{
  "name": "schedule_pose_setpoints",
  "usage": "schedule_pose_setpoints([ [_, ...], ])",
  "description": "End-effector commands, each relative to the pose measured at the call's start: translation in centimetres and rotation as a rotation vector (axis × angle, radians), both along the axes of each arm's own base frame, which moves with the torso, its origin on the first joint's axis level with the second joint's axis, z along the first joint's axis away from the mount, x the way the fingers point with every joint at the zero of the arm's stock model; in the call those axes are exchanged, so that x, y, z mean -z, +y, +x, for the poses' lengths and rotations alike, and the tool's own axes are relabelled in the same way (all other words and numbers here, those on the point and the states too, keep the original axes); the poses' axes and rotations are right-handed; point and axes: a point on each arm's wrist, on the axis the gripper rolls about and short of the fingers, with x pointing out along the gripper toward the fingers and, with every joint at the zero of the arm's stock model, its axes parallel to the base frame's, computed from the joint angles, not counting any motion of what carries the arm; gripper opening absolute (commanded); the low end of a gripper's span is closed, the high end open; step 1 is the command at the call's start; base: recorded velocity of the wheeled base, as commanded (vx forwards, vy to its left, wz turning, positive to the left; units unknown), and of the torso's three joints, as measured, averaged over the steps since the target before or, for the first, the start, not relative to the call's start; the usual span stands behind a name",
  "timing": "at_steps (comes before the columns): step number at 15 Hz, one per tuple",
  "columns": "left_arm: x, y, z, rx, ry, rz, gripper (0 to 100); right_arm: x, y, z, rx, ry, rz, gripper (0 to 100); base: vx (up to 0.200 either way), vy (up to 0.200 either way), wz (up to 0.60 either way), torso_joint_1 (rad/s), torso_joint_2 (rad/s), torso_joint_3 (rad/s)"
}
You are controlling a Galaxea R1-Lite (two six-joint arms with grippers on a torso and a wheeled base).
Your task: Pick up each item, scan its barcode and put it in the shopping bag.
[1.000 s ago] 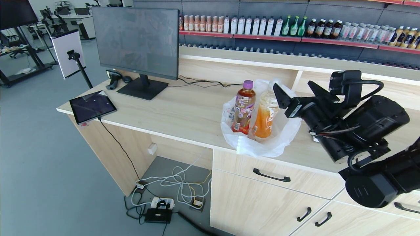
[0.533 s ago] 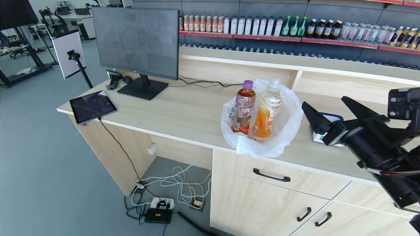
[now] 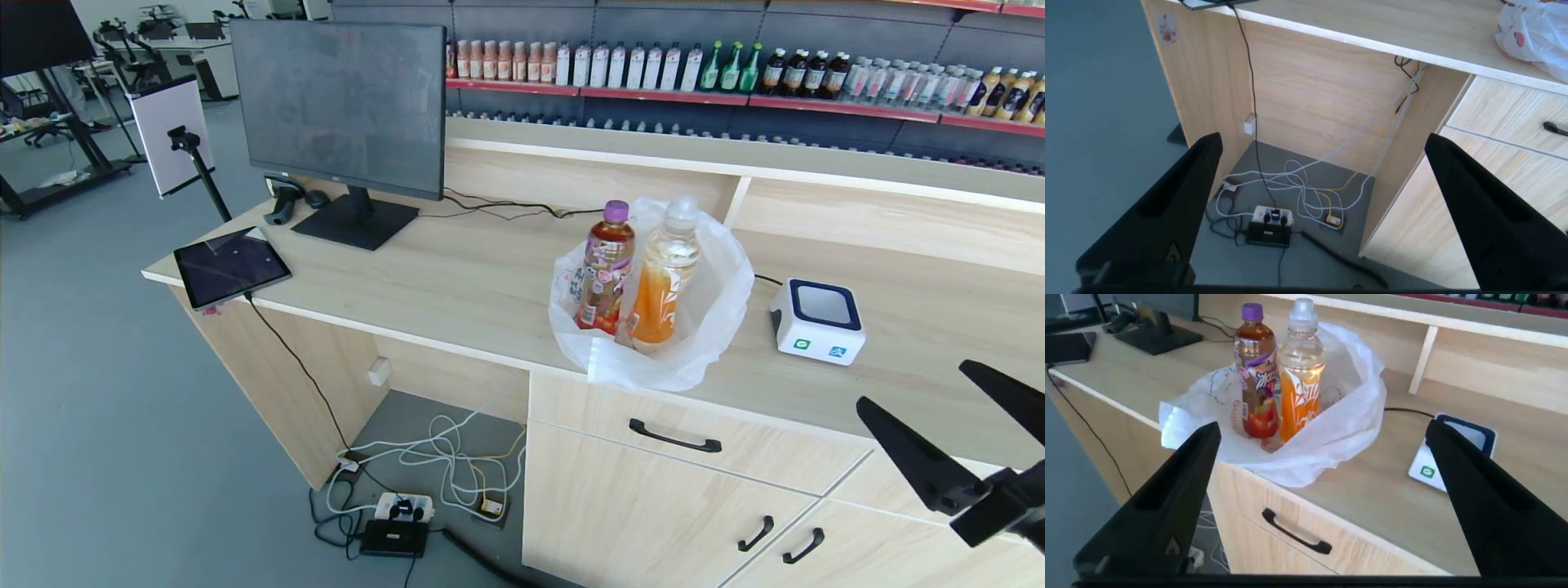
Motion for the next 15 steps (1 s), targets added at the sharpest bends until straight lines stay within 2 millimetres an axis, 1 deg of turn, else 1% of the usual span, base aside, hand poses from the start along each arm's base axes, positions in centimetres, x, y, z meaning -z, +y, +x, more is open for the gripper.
schedule_pose_setpoints([
  [1, 0.0, 0.0, 0.0, 0.0, 0.0, 0.0, 100, 0.4, -0.8, -2.8, -0.07, 0.032, -0.017, 100, 0.0, 0.0, 0.0, 0.0, 0.0, 0.0],
  [2, 0.0, 0.0, 0.0, 0.0, 0.0, -0.002, 100, 1.2, -0.9, -3.6, -0.113, 0.089, -0.048, 100, 0.0, 0.0, 0.0, 0.0, 0.0, 0.0],
  [3, 0.0, 0.0, 0.0, 0.0, 0.0, -0.002, 100, 2.3, -1.4, -4.9, -0.153, 0.165, -0.093, 100, 0.0, 0.0, 0.0, 0.0, 0.0, 0.0],
  [5, 0.0, 0.0, 0.0, 0.0, 0.0, -0.002, 100, 4.1, -2.3, -6.6, -0.16, 0.265, -0.153, 100, 0.0, 0.0, 0.0, 0.0, 0.0, 0.0],
  [7, 0.0, 0.0, 0.0, 0.0, 0.0, -0.002, 100, 5.5, -3.2, -8.0, -0.162, 0.317, -0.205, 100, 0.0, 0.0, 0.0, 0.0, 0.0, 0.0],
  [8, 0.0, 0.0, 0.0, 0.0, 0.0, -0.002, 100, 5.9, -3.4, -8.4, -0.167, 0.333, -0.227, 100, 0.0, 0.0, 0.0, 0.0, 0.0, 0.0],
  [9, 0.0, 0.0, 0.0, 0.0, 0.0, -0.002, 100, 6.6, -3.6, -9.0, -0.218, 0.354, -0.3, 100, 0.0, 0.0, 0.0, 0.0, 0.0, 0.0],
  [10, 0.0, 0.0, 0.0, 0.0, 0.0, -0.002, 100, 7.2, -3.9, -9.5, -0.253, 0.369, -0.332, 100, 0.0, 0.0, 0.0, 0.0, 0.0, 0.0],
  [11, 0.0, 0.0, 0.0, 0.0, 0.0, 0.0, 100, 7.6, -4.1, -9.8, -0.261, 0.376, -0.336, 100, 0.0, 0.0, 0.0, 0.0, 0.0, 0.0],
  [14, 0.0, 0.0, 0.0, 0.0, 0.0, 0.0, 100, 7.6, -4.2, -10.0, -0.269, 0.376, -0.296, 100, 0.0, 0.0, 0.0, 0.0, 0.0, 0.0],
  [15, 0.0, 0.0, 0.0, 0.0, 0.0, 0.0, 100, 7.7, -4.2, -10.3, -0.356, 0.381, -0.265, 100, 0.0, 0.0, 0.0, 0.0, 0.0, 0.0],
])
